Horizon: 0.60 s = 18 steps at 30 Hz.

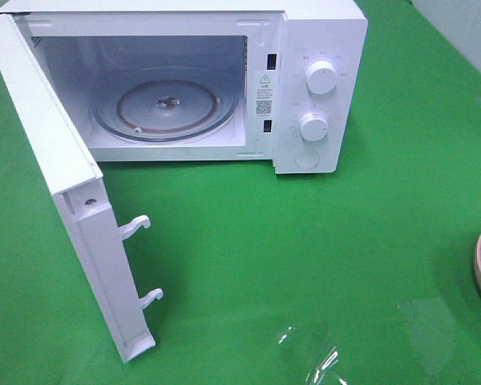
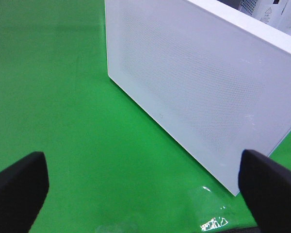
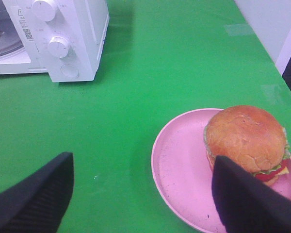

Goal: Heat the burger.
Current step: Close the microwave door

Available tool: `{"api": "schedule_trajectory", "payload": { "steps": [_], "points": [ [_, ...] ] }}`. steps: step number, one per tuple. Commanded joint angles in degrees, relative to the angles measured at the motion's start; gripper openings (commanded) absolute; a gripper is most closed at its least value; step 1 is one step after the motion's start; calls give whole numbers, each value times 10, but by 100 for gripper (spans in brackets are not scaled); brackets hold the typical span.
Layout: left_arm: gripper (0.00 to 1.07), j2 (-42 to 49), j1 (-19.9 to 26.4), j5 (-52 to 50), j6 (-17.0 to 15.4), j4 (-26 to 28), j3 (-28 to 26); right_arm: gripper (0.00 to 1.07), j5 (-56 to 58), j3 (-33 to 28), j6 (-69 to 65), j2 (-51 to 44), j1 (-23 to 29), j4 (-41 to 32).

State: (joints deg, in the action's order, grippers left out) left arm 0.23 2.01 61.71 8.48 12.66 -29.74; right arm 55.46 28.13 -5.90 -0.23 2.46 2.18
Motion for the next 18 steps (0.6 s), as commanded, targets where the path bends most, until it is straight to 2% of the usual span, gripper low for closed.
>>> {"api": "schedule_trajectory", "payload": {
  "steps": [1,18],
  "points": [
    [99,9,-1,-3,-2,4,1,76,-4,-1,6,-15,-3,1],
    [99,9,-1,-3,-2,4,1,76,-4,-1,6,-15,-3,1]
  ]
}}
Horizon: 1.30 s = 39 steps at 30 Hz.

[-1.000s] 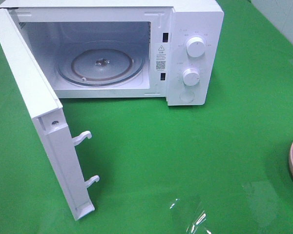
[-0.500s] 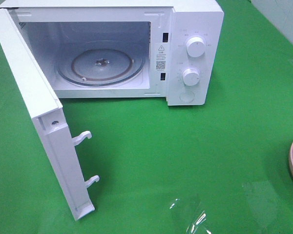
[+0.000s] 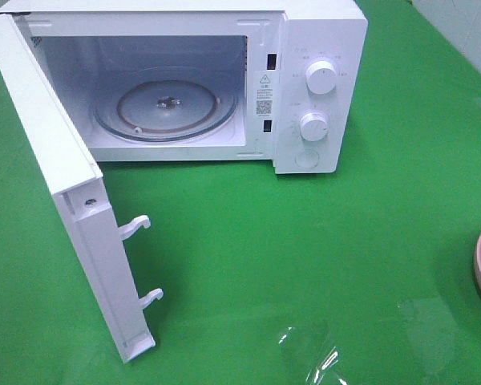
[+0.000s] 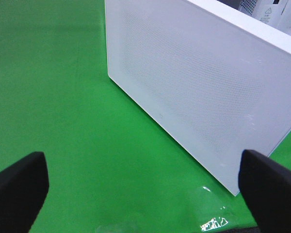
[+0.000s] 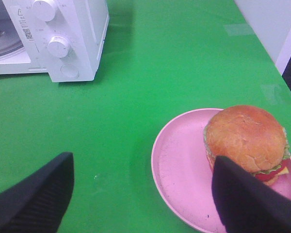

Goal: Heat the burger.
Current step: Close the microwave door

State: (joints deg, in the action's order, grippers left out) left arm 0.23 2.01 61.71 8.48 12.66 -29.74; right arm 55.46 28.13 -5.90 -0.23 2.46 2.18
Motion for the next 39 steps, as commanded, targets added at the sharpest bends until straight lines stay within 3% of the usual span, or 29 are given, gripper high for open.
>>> {"api": "schedule_trajectory", "payload": {
  "steps": [1,28,35,38,39],
  "points": [
    [99,9,-1,-3,-2,4,1,76,-4,-1,6,-15,-3,1],
    [99,9,-1,-3,-5,5,1,76,-4,-1,6,-15,-3,1],
    [92,9,-1,-36,-6,4,-17,76,-4,-1,6,-15,-3,1],
    [85,-5,-1,-64,-6,-1,-21,76,-4,-1,6,-15,-3,1],
    [77,-24,-1,-76,-5,-1,-21,76,-4,-1,6,-15,-3,1]
  ]
}}
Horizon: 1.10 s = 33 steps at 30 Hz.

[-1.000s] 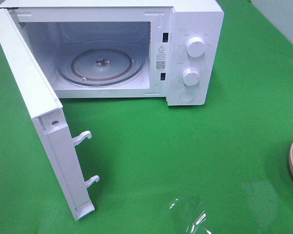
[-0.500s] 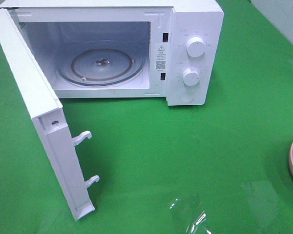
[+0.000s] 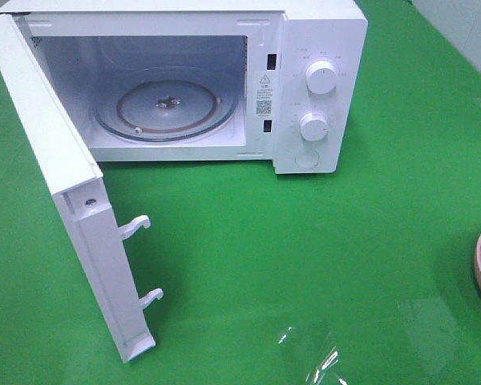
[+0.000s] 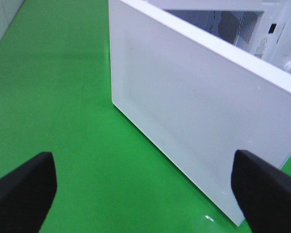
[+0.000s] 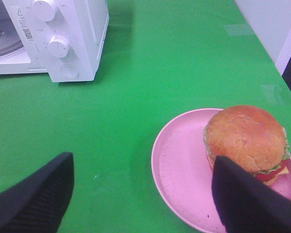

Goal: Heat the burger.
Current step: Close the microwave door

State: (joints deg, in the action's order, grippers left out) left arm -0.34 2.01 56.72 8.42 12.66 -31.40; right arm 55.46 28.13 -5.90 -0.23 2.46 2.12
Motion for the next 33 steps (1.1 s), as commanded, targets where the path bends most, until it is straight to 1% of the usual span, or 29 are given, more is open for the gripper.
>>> {"api": "schedule_trajectory", "payload": {
  "steps": [1,2,3,4,5,6,7,8,9,10,11,12,15,16,18,19,20,21,22,23,24,26,29,30,31,33],
  "points": [
    [77,-18,-1,-26,-5,-1,-4,76,-4,-1,6,-15,-3,1],
    [66,-38,-1,-40,-5,-1,-4,76,-4,-1,6,-15,-3,1],
    [66,-38,-1,-40,-5,-1,-4,76,-4,-1,6,-15,-3,1],
    [60,-51,-1,-46,-5,-1,-4,76,-4,-1,6,-15,-3,1],
    [48,-73,-1,-62,-1,-1,-4,76,-4,-1,6,-15,-3,1],
    [48,-73,-1,-62,-1,-1,-4,76,-4,-1,6,-15,-3,1],
    [35,-97,-1,-82,0,-1,-4,76,-4,-1,6,-15,-3,1],
    [35,-97,-1,-82,0,-1,-4,76,-4,-1,6,-15,-3,1],
    [19,-123,-1,-100,0,-1,-3,76,-4,-1,6,-15,-3,1],
    [13,-136,-1,-106,0,-1,-3,76,-4,-1,6,-15,-3,1],
    [13,-136,-1,-106,0,-1,-3,76,-4,-1,6,-15,-3,1],
    [0,-159,-1,-123,0,-1,-3,76,-4,-1,6,-15,-3,1],
    [0,-173,-1,-151,0,-5,0,76,-4,-1,6,-15,-3,1],
    [0,-183,-1,-187,0,-11,10,76,-4,-1,6,-15,-3,1],
    [0,-186,-1,-205,0,-14,18,76,-4,-1,6,-15,-3,1],
    [0,-192,-1,-251,0,-15,40,76,-4,-1,6,-15,-3,1],
    [0,-192,-1,-251,0,-15,40,76,-4,-1,6,-15,-3,1],
    [0,-197,-1,-299,0,-15,63,76,-4,-1,6,-15,-3,1],
    [0,-197,-1,-299,0,-15,63,76,-4,-1,6,-15,-3,1],
    [0,-201,-1,-344,1,-15,87,76,-4,-1,6,-15,-3,1],
    [0,-201,-1,-344,1,-15,87,76,-4,-1,6,-15,-3,1],
    [0,-213,-1,-450,1,-15,138,76,-4,-1,6,-15,-3,1],
    [0,-218,-1,-476,1,-13,150,76,-4,-1,6,-15,-3,1],
    [0,-227,-1,-517,1,-13,171,76,-4,-1,6,-15,-3,1],
    [0,-227,-1,-517,1,-13,171,76,-4,-1,6,-15,-3,1],
    [0,-252,-1,-603,0,-13,209,76,-4,-1,6,-15,-3,1]
  ]
}}
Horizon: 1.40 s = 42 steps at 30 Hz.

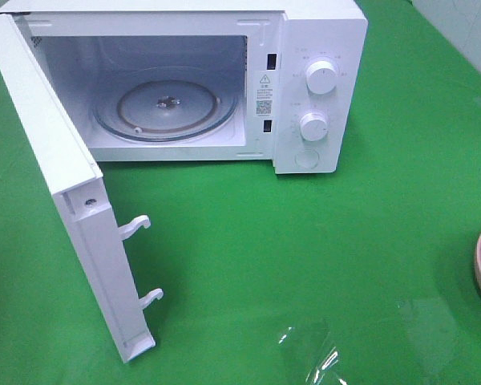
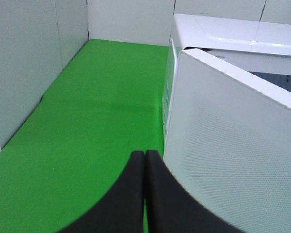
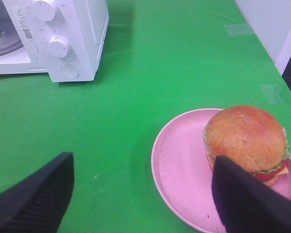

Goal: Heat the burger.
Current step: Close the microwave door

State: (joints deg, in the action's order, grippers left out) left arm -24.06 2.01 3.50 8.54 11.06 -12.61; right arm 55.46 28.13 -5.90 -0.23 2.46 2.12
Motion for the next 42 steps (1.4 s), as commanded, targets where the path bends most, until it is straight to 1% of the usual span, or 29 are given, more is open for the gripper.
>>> {"api": "schedule_trajectory", "payload": {
  "steps": [1,2,5,9,12,13,14,17,18,19,20,21,22,23,24,25,26,28,29,30,32,33,34,36,37,38,39,40,42],
  "points": [
    [0,-15,-1,-71,-1,3,21,76,-4,-1,6,-15,-3,1],
    [0,-32,-1,-105,-3,3,30,76,-4,-1,6,-15,-3,1],
    [0,-44,-1,-119,-5,3,31,76,-4,-1,6,-15,-3,1],
    [0,-112,-1,-168,-6,-2,31,76,-4,-1,6,-15,-3,1],
    [0,-127,-1,-179,-6,-5,31,76,-4,-1,6,-15,-3,1],
    [0,-155,-1,-204,-6,-9,31,76,-4,-1,6,-15,-3,1],
    [0,-183,-1,-226,-14,-15,31,76,-4,-1,6,-15,-3,1],
    [0,-199,-1,-236,-25,-23,31,76,-4,-1,6,-15,-3,1],
    [0,-228,-1,-253,-51,-50,31,76,-4,-1,6,-15,-3,1],
    [0,-252,-1,-274,-85,-91,31,76,-4,-1,6,-15,-3,1],
    [0,-252,-1,-274,-85,-91,31,76,-4,-1,6,-15,-3,1],
    [0,-275,-1,-299,-118,-142,31,76,-4,-1,6,-15,-3,1],
    [0,-275,-1,-299,-118,-142,31,76,-4,-1,6,-15,-3,1],
    [0,-300,-1,-330,-152,-187,31,75,-4,-1,6,-15,-3,1],
    [0,-300,-1,-330,-152,-187,31,75,-4,-1,6,-15,-3,1],
    [0,-311,-1,-343,-164,-201,31,75,-4,-1,6,-15,-3,1],
    [0,-311,-1,-343,-164,-201,31,75,-4,-1,6,-15,-3,1],
    [0,-367,-1,-396,-206,-236,31,75,-4,-1,6,-15,-3,1],
    [0,-367,-1,-396,-206,-236,31,75,-4,-1,6,-15,-3,1],
    [0,-392,-1,-419,-218,-239,31,75,-4,-1,6,-15,-3,1],
    [0,-403,-1,-426,-225,-239,31,75,-4,-1,6,-15,-3,1],
    [0,-424,-3,-443,-240,-242,31,75,-4,-1,6,-15,-3,1],
    [0,-424,-3,-443,-240,-242,31,75,-4,-1,6,-15,-3,1],
    [0,-443,-20,-465,-244,-242,31,75,-4,-1,6,-15,-3,1],
    [0,-463,-41,-484,-231,-233,30,75,-4,-1,6,-15,-3,1],
    [0,-463,-41,-484,-231,-233,30,75,-4,-1,6,-15,-3,1],
    [0,-486,-61,-501,-214,-216,30,75,-4,-1,6,-15,-3,1],
    [0,-486,-61,-501,-214,-216,30,75,-4,-1,6,-15,-3,1],
    [0,-524,-97,-529,-194,-188,30,75,-4,-1,6,-15,-3,1]
  ]
}}
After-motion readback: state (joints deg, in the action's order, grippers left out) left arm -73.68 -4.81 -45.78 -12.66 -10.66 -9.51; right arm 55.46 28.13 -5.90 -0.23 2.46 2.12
